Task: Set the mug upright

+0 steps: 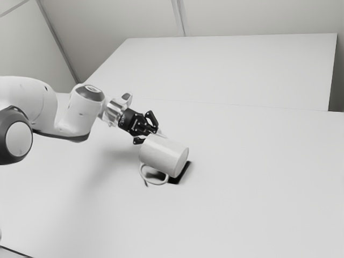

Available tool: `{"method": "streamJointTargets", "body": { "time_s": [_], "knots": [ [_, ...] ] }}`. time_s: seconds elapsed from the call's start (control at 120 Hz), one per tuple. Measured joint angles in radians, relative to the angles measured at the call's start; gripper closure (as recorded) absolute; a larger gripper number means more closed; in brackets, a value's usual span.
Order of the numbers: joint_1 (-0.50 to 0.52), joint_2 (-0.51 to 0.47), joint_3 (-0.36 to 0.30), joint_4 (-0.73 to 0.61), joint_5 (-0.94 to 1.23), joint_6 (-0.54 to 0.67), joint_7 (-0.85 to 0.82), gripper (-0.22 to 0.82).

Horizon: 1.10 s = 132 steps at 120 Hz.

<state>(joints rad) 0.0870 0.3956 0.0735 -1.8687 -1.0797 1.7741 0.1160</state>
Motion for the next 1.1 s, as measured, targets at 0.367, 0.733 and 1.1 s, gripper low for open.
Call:
{"method": "streamJointTargets", "body": {
  "time_s": [0.367, 0.733, 1.1],
  "knots": [
    [-0.107, -0.192, -0.042, -0.001, 0.484, 0.128, -0.034, 0.78],
    [-0.14, -0.228, -0.093, -0.047, 1.044, 0.249, -0.154, 0.79],
    [-0.141, -0.22, -0.095, -0.114, 1.102, 0.444, -0.236, 0.79]
  ]
}}
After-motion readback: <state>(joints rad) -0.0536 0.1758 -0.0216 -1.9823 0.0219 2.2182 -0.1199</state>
